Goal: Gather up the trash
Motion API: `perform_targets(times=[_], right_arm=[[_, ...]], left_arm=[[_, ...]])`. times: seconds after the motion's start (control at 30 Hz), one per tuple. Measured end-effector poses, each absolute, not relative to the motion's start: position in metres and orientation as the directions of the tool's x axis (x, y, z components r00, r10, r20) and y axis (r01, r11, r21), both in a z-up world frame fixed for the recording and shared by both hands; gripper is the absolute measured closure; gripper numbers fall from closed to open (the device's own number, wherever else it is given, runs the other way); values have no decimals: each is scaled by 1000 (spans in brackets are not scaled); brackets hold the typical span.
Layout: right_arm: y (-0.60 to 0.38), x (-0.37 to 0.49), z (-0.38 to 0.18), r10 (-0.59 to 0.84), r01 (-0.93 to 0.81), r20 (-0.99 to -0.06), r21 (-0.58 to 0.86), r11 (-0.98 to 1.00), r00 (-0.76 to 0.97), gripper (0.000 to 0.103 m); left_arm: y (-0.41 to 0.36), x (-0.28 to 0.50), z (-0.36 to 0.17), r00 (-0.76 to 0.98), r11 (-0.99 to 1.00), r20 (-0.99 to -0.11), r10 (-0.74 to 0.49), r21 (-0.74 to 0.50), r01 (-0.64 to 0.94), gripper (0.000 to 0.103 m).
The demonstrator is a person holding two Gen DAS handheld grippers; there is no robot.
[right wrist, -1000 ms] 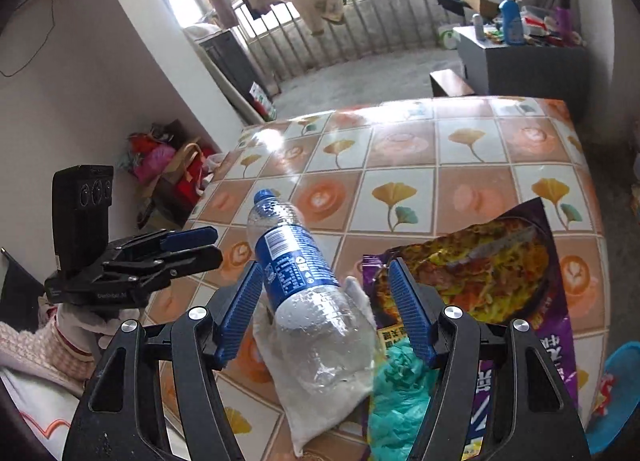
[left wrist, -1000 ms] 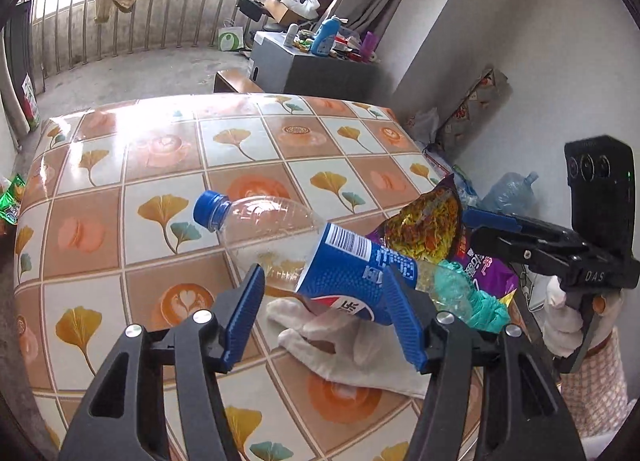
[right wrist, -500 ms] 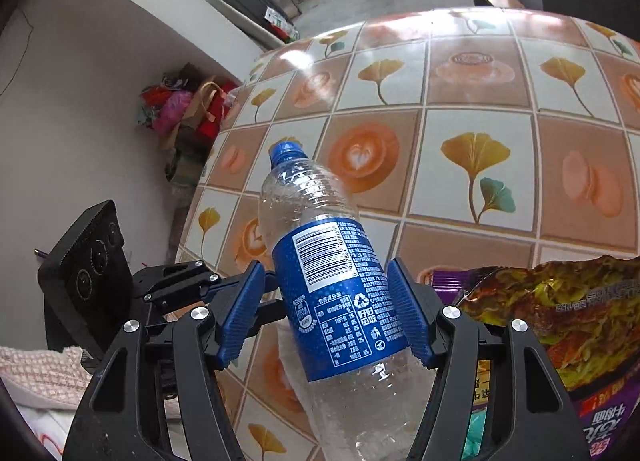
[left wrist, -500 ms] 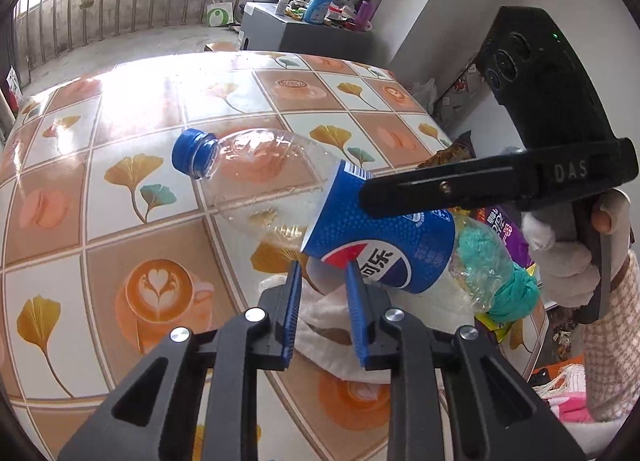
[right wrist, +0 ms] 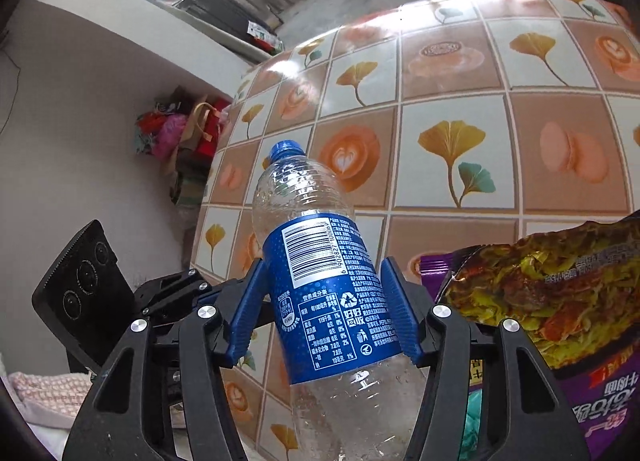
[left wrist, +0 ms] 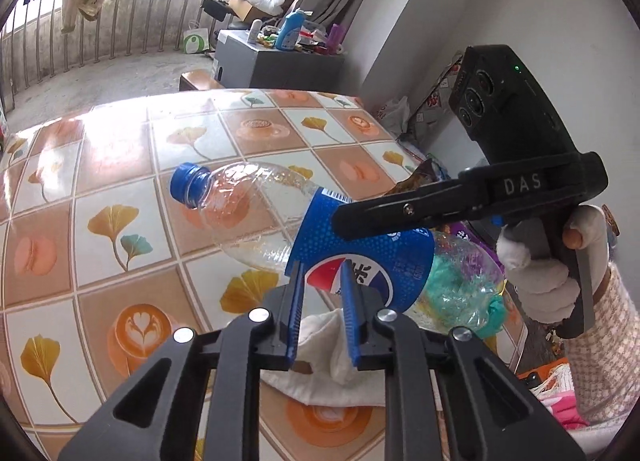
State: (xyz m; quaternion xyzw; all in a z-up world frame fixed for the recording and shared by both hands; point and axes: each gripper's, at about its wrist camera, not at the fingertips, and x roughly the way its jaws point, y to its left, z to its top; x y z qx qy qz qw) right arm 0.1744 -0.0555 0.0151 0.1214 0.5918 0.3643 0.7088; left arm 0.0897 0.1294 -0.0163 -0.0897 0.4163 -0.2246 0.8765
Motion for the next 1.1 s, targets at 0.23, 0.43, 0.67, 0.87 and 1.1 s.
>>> perform_targets(times=[0.23, 0.43, 0.67, 0.87, 1.1], right_arm=[[-109, 143, 30, 715, -285, -684, 664, 692, 145, 50], [-150, 106, 4, 702, -145, -688, 687, 712, 183, 49], [-124, 89, 5, 573, -235, -794, 528, 816, 203, 48], [-81, 90, 2, 459, -353, -869, 378, 856, 183, 48], [-82, 79, 3, 460, -361, -853, 360, 860, 245, 49]], left_arm=[[95, 78, 14, 556, 831, -626, -547, -323, 453, 86], [74, 63, -3, 479, 794, -665, -574, -307, 525, 86], [91, 49, -31, 431, 824, -744, -511, -280, 492, 86], [107, 35, -42, 412, 849, -779, -473, -279, 448, 86], [132, 33, -48, 407, 877, -791, -458, -326, 353, 84]])
